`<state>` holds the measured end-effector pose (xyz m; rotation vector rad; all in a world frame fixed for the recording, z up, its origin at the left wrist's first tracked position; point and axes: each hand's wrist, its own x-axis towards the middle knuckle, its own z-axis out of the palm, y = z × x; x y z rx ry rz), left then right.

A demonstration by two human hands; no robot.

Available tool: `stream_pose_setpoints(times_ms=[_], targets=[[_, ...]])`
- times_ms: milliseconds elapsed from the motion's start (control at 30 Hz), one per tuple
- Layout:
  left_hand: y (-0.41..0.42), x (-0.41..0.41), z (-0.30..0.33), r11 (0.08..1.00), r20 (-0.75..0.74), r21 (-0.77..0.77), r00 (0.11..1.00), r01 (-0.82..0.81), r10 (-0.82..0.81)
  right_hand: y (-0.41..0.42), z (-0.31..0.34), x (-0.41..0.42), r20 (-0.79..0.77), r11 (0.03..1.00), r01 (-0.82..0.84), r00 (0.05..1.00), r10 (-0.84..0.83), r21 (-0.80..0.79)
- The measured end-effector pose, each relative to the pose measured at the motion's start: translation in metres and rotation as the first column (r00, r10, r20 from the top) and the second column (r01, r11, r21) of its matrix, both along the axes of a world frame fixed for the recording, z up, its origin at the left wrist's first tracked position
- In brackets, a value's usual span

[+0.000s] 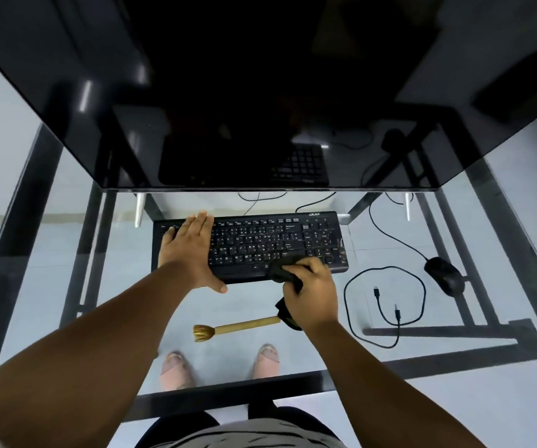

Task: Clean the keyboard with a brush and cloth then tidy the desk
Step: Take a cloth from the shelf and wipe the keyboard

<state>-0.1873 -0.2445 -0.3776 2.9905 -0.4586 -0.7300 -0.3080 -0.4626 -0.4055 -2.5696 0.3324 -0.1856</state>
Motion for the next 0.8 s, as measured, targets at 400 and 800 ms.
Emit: stream_pose_setpoints(times_ms=[400,800], targets=[[-0.018,0.001,0.015,0.991,-0.008,0.134,1.0,0.022,-0.021,-0.044,-0.006,-0.015,0.099,0.924,0.352,0.924,-0.368,0.153],[-0.058,-0.003,0.016,0.996,0.005,0.08,0.999,0.046,-0.046,-0.072,-0.006,-0.009,0.051,0.915,0.378,0.92,-0.388,0.139]])
